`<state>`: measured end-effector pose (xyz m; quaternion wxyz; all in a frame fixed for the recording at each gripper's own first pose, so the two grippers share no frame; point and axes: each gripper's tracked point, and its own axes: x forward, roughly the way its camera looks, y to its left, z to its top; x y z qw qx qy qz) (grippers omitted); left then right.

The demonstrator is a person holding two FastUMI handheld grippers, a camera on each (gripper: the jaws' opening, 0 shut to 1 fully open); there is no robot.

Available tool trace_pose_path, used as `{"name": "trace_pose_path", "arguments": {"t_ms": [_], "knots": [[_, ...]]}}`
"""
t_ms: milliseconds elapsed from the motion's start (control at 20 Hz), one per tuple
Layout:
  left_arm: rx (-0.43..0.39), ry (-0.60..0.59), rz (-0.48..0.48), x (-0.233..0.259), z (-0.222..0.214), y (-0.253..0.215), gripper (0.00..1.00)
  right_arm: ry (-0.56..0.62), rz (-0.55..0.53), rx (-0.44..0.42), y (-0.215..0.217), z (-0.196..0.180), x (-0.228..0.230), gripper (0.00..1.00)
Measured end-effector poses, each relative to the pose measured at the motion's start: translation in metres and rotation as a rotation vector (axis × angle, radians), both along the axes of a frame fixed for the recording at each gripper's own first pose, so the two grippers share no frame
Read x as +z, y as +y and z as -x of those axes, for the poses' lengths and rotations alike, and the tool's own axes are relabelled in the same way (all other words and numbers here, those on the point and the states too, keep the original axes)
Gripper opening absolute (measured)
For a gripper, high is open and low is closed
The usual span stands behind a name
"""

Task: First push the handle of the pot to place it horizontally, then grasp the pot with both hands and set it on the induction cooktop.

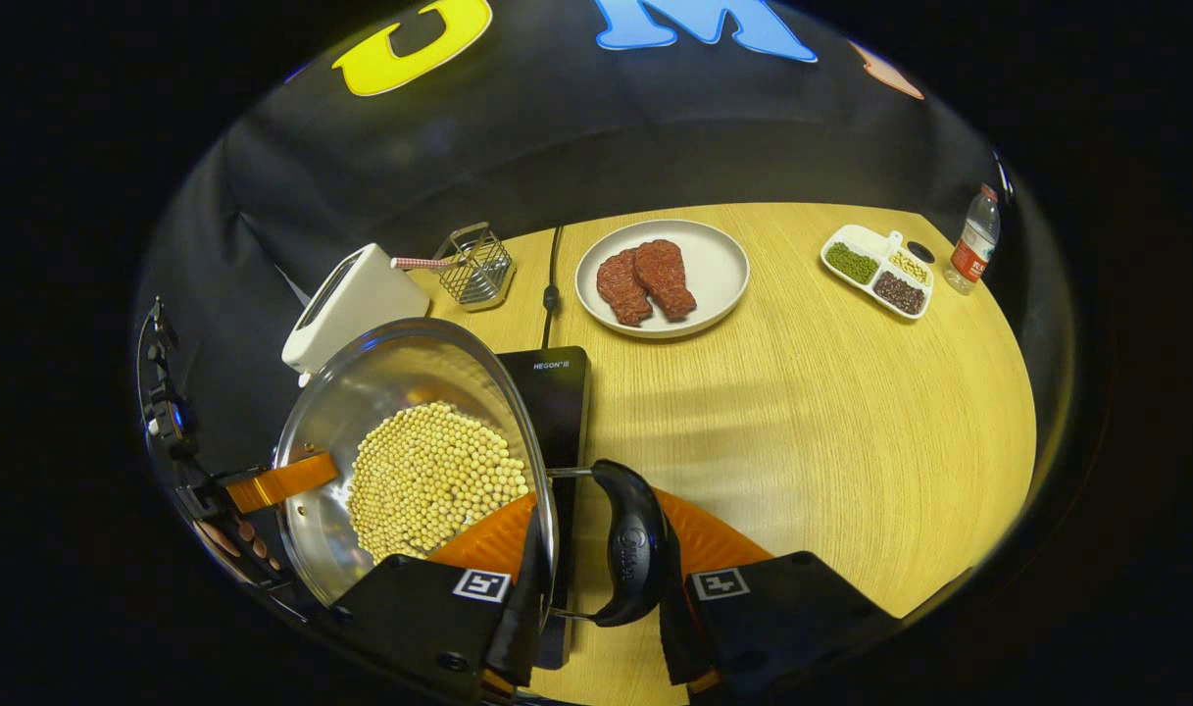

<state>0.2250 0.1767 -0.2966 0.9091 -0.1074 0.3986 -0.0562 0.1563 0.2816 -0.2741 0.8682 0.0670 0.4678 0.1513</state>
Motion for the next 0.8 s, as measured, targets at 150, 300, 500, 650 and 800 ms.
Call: {"name": "trace_pose_path", "arguments": {"t_ms": [150,300,500,650,800], "knots": [[0.000,0.010,-0.007,-0.008,-0.008,0.012,0.51,0.019,-0.005,-0.008,0.007,-0.001,-0.007,0.52],[-0.010,0.013,-0.014,-0.015,-0.017,0.019,0.54,0.028,-0.013,-0.013,0.018,-0.009,-0.016,0.48],[-0.017,0.006,-0.009,-0.019,-0.027,0.028,0.54,0.041,-0.029,-0.031,0.026,-0.017,-0.020,0.53],[-0.023,0.011,-0.008,-0.026,-0.034,0.028,0.54,0.051,-0.024,-0.034,0.028,-0.021,-0.026,0.48],[-0.027,0.021,0.011,-0.032,-0.040,0.027,0.58,0.047,-0.022,-0.038,0.029,-0.024,-0.030,0.53]]}}
